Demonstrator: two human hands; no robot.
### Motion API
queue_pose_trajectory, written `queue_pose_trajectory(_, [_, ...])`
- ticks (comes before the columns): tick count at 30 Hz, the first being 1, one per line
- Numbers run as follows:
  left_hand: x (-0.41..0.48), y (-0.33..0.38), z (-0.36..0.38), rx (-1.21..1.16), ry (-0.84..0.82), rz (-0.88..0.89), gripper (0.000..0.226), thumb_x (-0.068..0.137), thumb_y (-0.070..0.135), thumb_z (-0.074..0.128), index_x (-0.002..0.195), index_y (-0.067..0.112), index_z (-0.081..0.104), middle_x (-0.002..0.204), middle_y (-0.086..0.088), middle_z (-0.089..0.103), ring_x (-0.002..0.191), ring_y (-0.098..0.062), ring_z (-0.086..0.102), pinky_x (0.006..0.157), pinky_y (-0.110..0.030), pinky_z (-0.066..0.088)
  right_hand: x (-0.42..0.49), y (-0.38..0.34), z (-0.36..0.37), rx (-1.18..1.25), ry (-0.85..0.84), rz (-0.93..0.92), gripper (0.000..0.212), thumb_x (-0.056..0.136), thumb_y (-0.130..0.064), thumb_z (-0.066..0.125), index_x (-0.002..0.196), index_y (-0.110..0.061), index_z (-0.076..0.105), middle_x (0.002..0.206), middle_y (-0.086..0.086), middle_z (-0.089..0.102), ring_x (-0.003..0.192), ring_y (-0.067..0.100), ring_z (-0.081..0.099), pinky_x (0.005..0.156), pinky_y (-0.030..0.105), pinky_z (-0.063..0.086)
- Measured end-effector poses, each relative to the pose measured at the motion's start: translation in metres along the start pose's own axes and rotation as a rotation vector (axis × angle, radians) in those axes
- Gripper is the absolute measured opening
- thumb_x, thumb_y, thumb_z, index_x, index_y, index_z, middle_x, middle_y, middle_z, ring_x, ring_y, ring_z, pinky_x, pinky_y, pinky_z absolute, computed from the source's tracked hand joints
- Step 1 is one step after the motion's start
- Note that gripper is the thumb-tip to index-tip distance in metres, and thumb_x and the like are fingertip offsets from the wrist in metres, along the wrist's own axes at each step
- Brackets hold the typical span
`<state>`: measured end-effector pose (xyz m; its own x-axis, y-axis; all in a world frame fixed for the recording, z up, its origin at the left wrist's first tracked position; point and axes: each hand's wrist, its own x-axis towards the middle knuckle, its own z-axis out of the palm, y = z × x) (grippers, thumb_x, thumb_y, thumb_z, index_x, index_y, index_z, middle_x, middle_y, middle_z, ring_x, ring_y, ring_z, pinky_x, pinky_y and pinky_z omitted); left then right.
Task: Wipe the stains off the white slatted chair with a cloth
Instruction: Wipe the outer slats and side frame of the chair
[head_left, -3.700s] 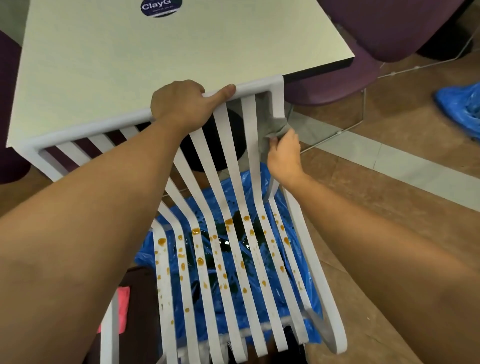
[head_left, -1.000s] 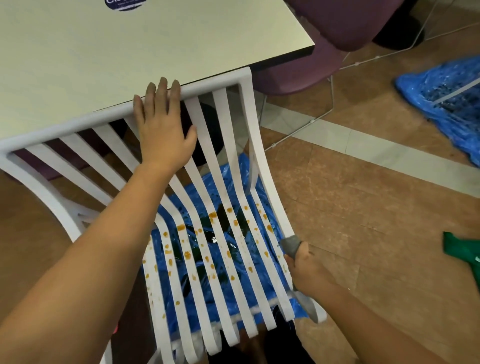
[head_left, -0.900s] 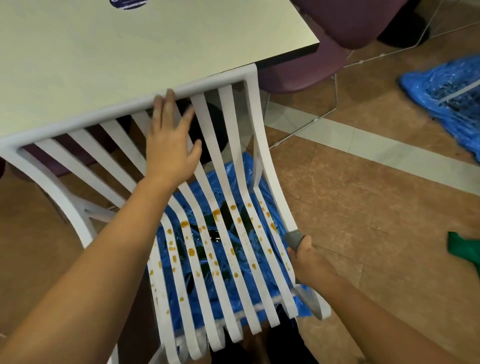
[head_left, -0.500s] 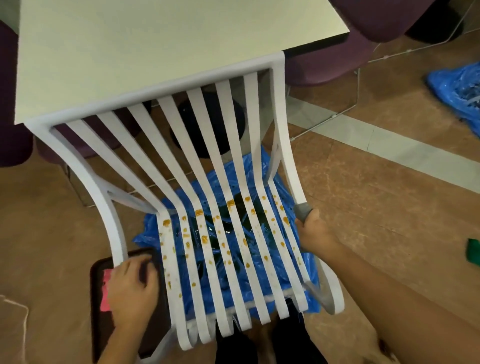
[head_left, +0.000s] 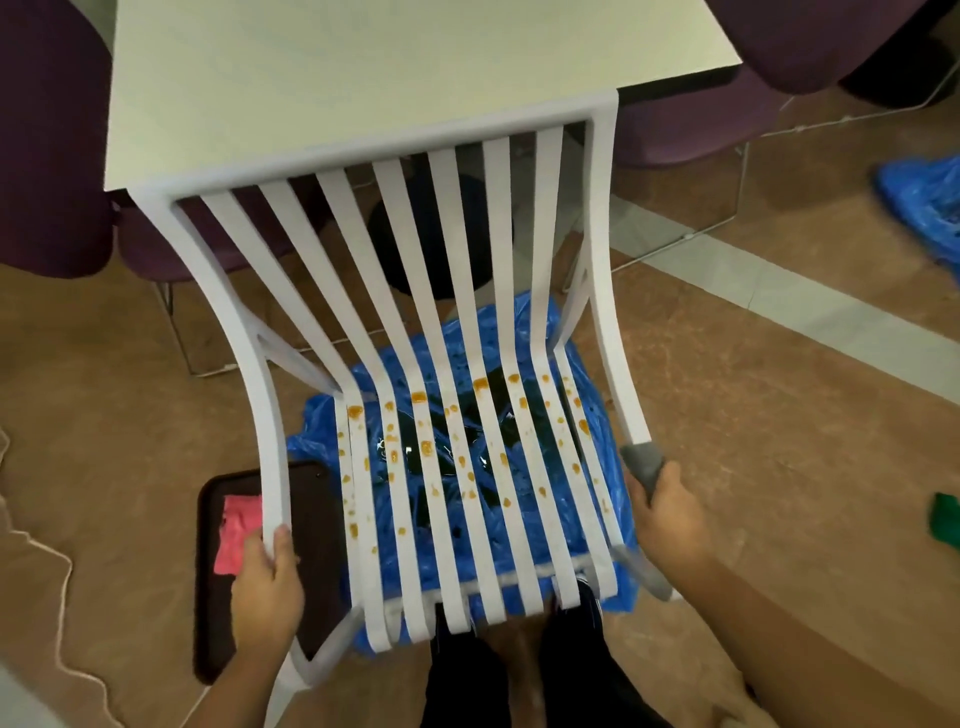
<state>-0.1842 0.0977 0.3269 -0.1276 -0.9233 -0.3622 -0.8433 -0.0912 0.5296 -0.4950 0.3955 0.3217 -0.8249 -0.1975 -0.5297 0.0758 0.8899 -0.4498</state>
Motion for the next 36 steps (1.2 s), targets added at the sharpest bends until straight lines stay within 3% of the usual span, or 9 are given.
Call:
queue_pose_trajectory(6, [-0.003, 0.007, -0.005, -0.009, 0.017, 0.041, 0.042, 0.108, 0.04, 0.036, 0.128, 0.005, 0.05, 0.077, 0.007, 0.047, 0.08, -0.026, 0.052, 0.075, -0.041, 0.042, -0.039, 0.032, 0.011, -0.011, 0.018, 0.05, 0.032, 0.1, -0.032, 0.053, 0.114, -0.005, 0.042, 0.091, 0.012, 0.058, 0.077, 0.028, 0.056, 0.07, 0.034, 0.042])
queue_pose_trajectory(11, [-0.009, 0.011, -0.007, 0.013, 0.014, 0.069, 0.039, 0.109, 0.035, 0.037, 0.125, 0.002, 0.05, 0.076, 0.01, 0.044, 0.08, -0.024, 0.051, 0.076, -0.041, 0.043, -0.003, 0.001, -0.002, -0.024, -0.093, 0.068, 0.027, 0.101, -0.029, 0.052, 0.097, -0.007, 0.038, 0.091, 0.019, 0.062, 0.061, 0.014, 0.051, 0.047, 0.028, 0.033])
queue_pose_trajectory(16, [-0.009, 0.009, -0.005, 0.04, 0.014, 0.049, 0.037, 0.108, 0.039, 0.037, 0.119, 0.007, 0.05, 0.074, 0.007, 0.048, 0.073, -0.025, 0.052, 0.071, -0.042, 0.046, 0.042, -0.038, 0.001, 0.005, -0.054, 0.148, 0.029, 0.1, -0.036, 0.051, 0.104, -0.012, 0.036, 0.095, 0.015, 0.059, 0.082, 0.033, 0.064, 0.06, 0.041, 0.055])
queue_pose_trajectory(18, [-0.008, 0.008, -0.005, 0.035, 0.006, 0.032, 0.03, 0.107, 0.044, 0.037, 0.109, 0.016, 0.047, 0.075, 0.0, 0.053, 0.071, -0.027, 0.057, 0.072, -0.047, 0.052, 0.045, -0.034, 0.003, -0.033, -0.042, 0.111, 0.032, 0.098, -0.044, 0.05, 0.103, -0.016, 0.036, 0.091, 0.013, 0.062, 0.08, 0.032, 0.066, 0.069, 0.049, 0.059])
queue_pose_trajectory(20, [-0.008, 0.01, -0.007, 0.03, -0.023, 0.003, 0.027, 0.106, 0.047, 0.037, 0.105, 0.021, 0.044, 0.078, -0.006, 0.056, 0.075, -0.031, 0.06, 0.076, -0.051, 0.054, 0.031, -0.021, 0.005, -0.052, -0.013, 0.054, 0.033, 0.1, -0.048, 0.046, 0.101, -0.017, 0.037, 0.086, 0.011, 0.062, 0.072, 0.03, 0.065, 0.064, 0.048, 0.057])
queue_pose_trajectory(25, [-0.003, 0.01, -0.009, -0.049, -0.049, -0.072, 0.061, 0.106, 0.051, 0.037, 0.147, 0.007, 0.045, 0.099, -0.01, 0.052, 0.1, -0.042, 0.055, 0.085, -0.042, 0.038, -0.027, 0.016, 0.007, -0.048, 0.027, 0.035, 0.024, 0.103, -0.037, 0.045, 0.095, -0.016, 0.036, 0.081, 0.009, 0.059, 0.065, 0.022, 0.059, 0.046, 0.032, 0.04])
queue_pose_trajectory(29, [-0.003, 0.012, -0.008, -0.036, -0.03, -0.066, 0.057, 0.106, 0.051, 0.037, 0.141, 0.008, 0.045, 0.087, -0.005, 0.054, 0.085, -0.03, 0.055, 0.079, -0.043, 0.043, -0.007, 0.006, 0.002, -0.047, -0.073, 0.076, 0.028, 0.103, -0.038, 0.046, 0.095, -0.013, 0.035, 0.084, 0.011, 0.059, 0.064, 0.022, 0.057, 0.05, 0.031, 0.041])
queue_pose_trajectory(32, [-0.011, 0.013, -0.007, -0.005, 0.016, -0.026, 0.054, 0.105, 0.054, 0.035, 0.14, 0.014, 0.04, 0.094, -0.009, 0.059, 0.087, -0.036, 0.062, 0.079, -0.049, 0.05, 0.027, -0.026, -0.004, -0.064, -0.108, 0.112, 0.033, 0.103, -0.039, 0.048, 0.104, -0.009, 0.035, 0.096, 0.014, 0.055, 0.079, 0.027, 0.054, 0.064, 0.034, 0.042])
queue_pose_trajectory(36, [-0.016, 0.015, -0.007, -0.034, 0.048, -0.078, 0.054, 0.103, 0.055, 0.04, 0.138, 0.014, 0.043, 0.097, -0.01, 0.057, 0.088, -0.034, 0.059, 0.079, -0.048, 0.048, 0.055, -0.056, -0.008, -0.017, -0.078, 0.079, 0.034, 0.102, -0.043, 0.048, 0.109, -0.012, 0.035, 0.099, 0.013, 0.057, 0.082, 0.028, 0.057, 0.062, 0.033, 0.045])
